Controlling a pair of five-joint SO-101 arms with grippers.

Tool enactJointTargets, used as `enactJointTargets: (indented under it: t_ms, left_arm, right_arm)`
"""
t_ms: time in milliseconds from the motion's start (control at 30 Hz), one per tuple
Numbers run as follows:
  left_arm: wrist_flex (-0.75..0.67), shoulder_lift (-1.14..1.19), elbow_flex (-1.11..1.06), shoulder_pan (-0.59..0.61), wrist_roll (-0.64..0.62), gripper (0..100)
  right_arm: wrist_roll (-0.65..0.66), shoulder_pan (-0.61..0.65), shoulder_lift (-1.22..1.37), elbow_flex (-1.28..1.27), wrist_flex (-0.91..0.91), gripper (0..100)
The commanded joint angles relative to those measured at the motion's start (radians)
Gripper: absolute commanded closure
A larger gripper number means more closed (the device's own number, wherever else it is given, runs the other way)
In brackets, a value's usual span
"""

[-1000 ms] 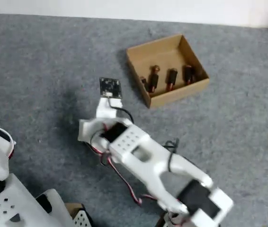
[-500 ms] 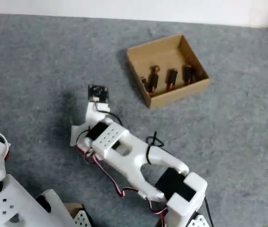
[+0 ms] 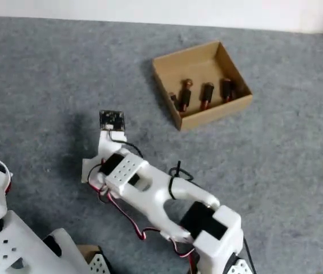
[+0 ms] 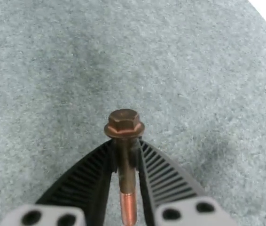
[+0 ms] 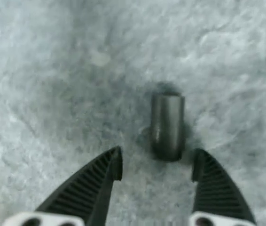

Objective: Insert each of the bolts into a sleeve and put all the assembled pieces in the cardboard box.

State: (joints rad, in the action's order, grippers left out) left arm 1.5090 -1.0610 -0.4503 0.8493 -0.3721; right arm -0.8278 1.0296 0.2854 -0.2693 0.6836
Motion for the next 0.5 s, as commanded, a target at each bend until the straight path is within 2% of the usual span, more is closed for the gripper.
enactJointTargets:
  t_ms: [0, 333, 400, 467]
  left_arm:
    - [-0.025, -0.002, 0.005, 0.015, -0.003, 100]
    - [-0.025, -0.002, 0.005, 0.015, -0.003, 100]
    - [-0.025, -0.002, 0.004, 0.015, -0.003, 100]
    - [-0.025, -0.002, 0.004, 0.015, -0.003, 100]
  right_arm:
    - [-0.009, -0.059, 0.084, 0.039, -0.039, 81.1]
    - [-0.005, -0.079, 0.130, 0.067, -0.039, 81.7]
    - [-0.006, -0.079, 0.130, 0.062, -0.038, 86.3]
    - [0.009, -0.077, 0.131, 0.064, -0.038, 97.1]
